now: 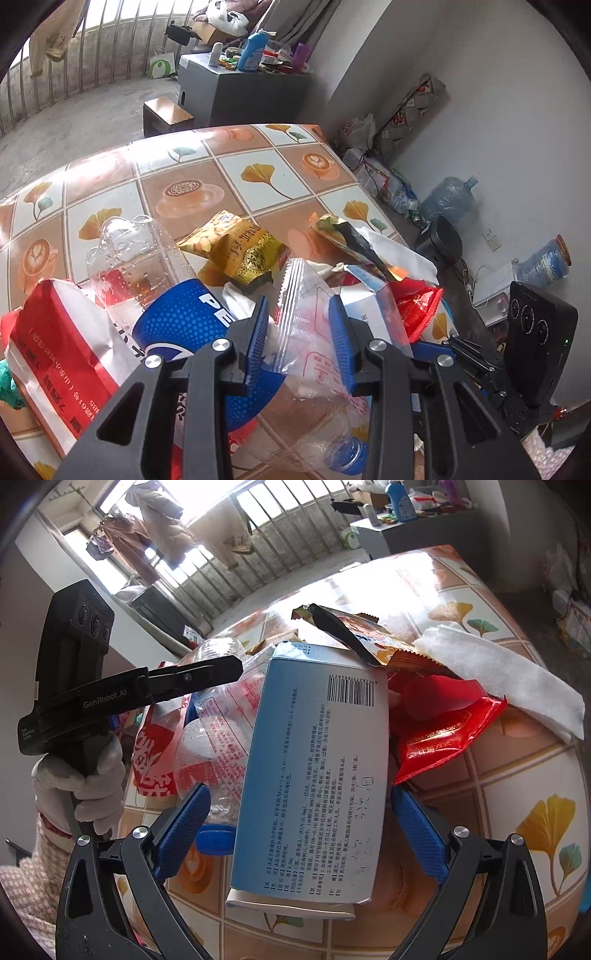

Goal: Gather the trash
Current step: 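Grasp the medicine box with the right gripper while the left gripper grasps a plastic bag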

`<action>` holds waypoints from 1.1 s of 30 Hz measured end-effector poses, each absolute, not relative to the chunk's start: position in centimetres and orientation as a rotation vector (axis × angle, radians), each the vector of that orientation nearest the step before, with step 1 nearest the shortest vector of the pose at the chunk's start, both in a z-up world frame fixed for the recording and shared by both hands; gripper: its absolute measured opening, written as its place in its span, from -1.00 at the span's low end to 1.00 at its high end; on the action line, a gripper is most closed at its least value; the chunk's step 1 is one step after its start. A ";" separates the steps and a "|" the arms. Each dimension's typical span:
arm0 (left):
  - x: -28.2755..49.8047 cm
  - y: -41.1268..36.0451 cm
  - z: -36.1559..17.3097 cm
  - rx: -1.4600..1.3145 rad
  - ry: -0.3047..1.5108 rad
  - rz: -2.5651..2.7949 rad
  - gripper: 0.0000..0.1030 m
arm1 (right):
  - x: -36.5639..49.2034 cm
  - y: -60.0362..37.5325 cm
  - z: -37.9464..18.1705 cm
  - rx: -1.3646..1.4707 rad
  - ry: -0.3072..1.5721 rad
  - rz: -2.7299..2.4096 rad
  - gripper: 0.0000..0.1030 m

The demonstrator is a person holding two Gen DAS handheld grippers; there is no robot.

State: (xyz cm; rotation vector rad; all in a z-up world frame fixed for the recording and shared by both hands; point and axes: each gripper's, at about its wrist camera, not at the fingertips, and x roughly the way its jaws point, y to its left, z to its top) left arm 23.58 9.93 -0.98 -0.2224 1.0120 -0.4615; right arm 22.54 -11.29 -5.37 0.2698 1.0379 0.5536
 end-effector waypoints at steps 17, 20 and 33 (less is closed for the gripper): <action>17.2 10.0 -0.9 -0.386 1.014 -0.572 -0.65 | 21.8 -13.0 -6.2 0.336 1.029 0.581 0.42; 16.7 9.9 -1.3 -0.380 1.016 -0.555 -0.66 | 21.5 -13.6 -6.2 0.350 1.021 0.576 0.41; 15.0 10.1 -0.8 -0.363 0.982 -0.532 -0.98 | 20.1 -14.6 -5.1 0.396 0.972 0.602 0.37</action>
